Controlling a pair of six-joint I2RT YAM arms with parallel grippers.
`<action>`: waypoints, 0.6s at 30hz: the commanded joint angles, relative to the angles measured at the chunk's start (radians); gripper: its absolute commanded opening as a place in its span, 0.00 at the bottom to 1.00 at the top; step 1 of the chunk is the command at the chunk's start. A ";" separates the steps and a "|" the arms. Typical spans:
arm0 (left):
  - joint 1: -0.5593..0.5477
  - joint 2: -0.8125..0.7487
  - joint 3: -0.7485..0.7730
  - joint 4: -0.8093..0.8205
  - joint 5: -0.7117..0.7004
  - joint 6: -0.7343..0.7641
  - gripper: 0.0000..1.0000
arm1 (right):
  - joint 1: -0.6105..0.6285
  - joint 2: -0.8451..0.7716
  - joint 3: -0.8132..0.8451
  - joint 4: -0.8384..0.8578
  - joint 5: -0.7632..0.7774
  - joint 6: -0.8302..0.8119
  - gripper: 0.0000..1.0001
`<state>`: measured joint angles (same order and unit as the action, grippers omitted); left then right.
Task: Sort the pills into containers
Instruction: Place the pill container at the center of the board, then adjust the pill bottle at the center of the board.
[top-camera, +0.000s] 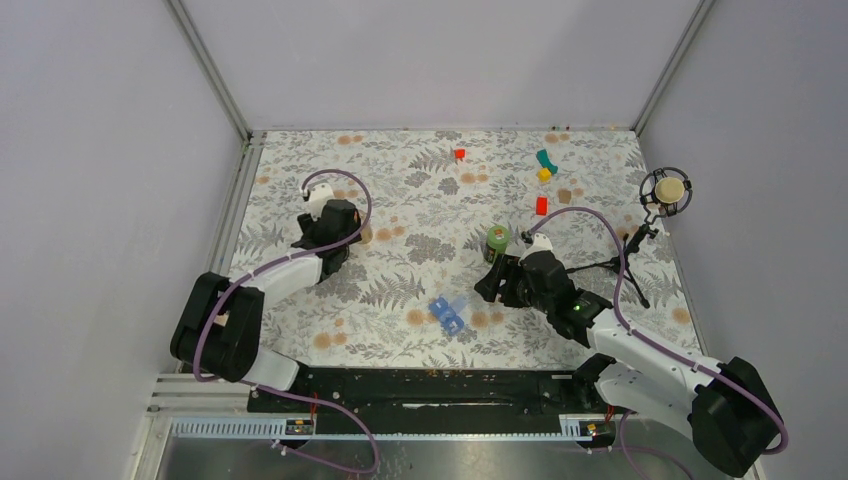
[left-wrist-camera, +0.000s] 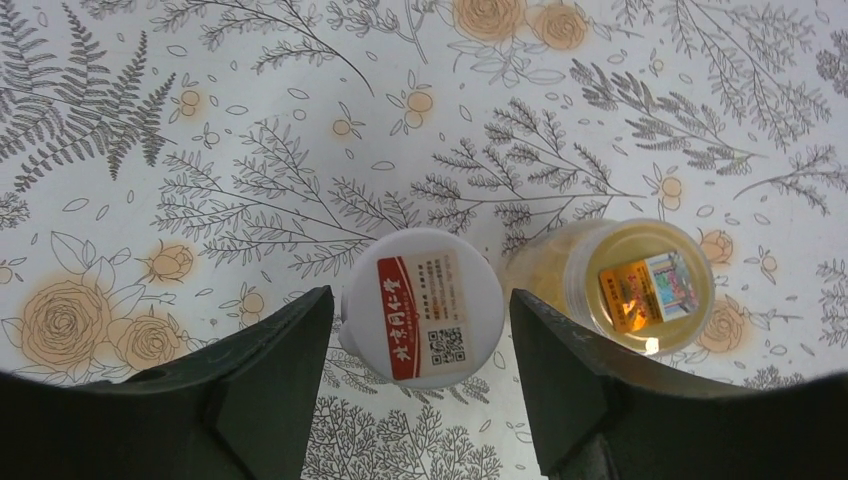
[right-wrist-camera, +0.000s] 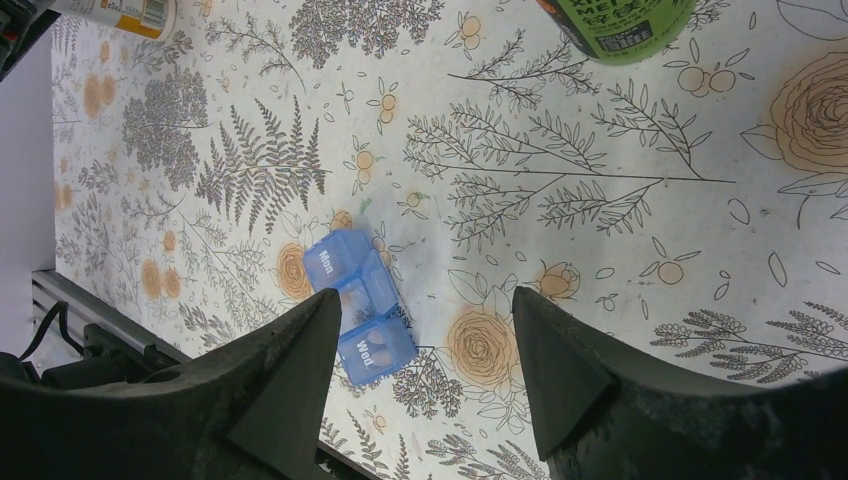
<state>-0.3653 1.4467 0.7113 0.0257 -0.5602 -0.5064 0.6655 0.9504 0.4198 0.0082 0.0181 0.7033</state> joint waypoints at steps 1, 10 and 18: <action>0.005 0.008 0.012 0.085 -0.091 -0.039 0.68 | 0.004 -0.015 0.024 -0.002 0.014 -0.015 0.71; 0.005 0.029 0.015 0.115 -0.070 -0.022 0.44 | 0.004 -0.025 0.028 -0.018 0.014 -0.016 0.71; -0.017 -0.124 -0.032 -0.012 0.027 -0.003 0.31 | 0.004 -0.039 0.045 -0.064 0.021 -0.032 0.71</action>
<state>-0.3672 1.4471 0.7063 0.0521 -0.5892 -0.5240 0.6655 0.9348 0.4217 -0.0338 0.0181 0.6941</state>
